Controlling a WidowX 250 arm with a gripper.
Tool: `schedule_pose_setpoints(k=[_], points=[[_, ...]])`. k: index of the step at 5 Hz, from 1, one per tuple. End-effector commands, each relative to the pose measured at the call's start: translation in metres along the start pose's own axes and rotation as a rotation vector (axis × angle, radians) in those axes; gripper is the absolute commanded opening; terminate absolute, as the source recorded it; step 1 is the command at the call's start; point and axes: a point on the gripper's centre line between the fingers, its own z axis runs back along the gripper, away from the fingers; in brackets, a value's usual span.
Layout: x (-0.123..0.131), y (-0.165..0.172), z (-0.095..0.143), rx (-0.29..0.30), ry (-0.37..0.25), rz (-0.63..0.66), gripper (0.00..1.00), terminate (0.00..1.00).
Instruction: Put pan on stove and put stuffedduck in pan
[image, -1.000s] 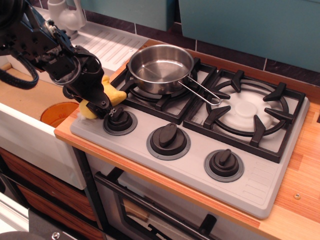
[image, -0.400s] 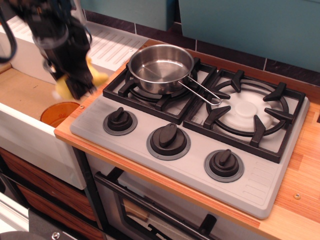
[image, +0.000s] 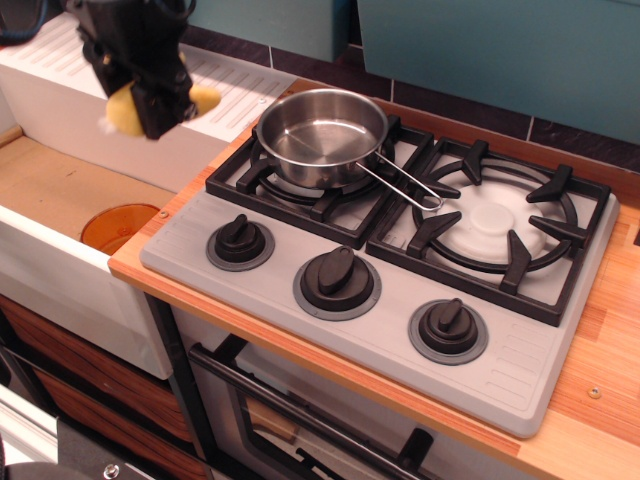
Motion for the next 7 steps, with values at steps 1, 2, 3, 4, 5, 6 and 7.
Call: schedule_pose_setpoints(k=[1, 2, 3, 4, 5, 6, 7], points=[[0.043, -0.008, 0.026, 0.031, -0.041, 0.011, 0.0, 0.0], [0.06, -0.016, 0.025, 0.024, -0.049, 0.01, 0.0, 0.0], [0.071, -0.021, 0.021, 0.019, -0.059, 0.005, 0.0, 0.0], [0.08, -0.027, 0.013, 0.013, -0.082, 0.0, 0.0, 0.0], [0.089, -0.027, 0.007, 0.022, -0.11, -0.017, 0.0, 0.0], [0.091, -0.024, 0.007, 0.01, -0.117, -0.031, 1.0, 0.0], [0.09, -0.023, 0.008, 0.004, -0.119, -0.03, 1.0, 0.0]])
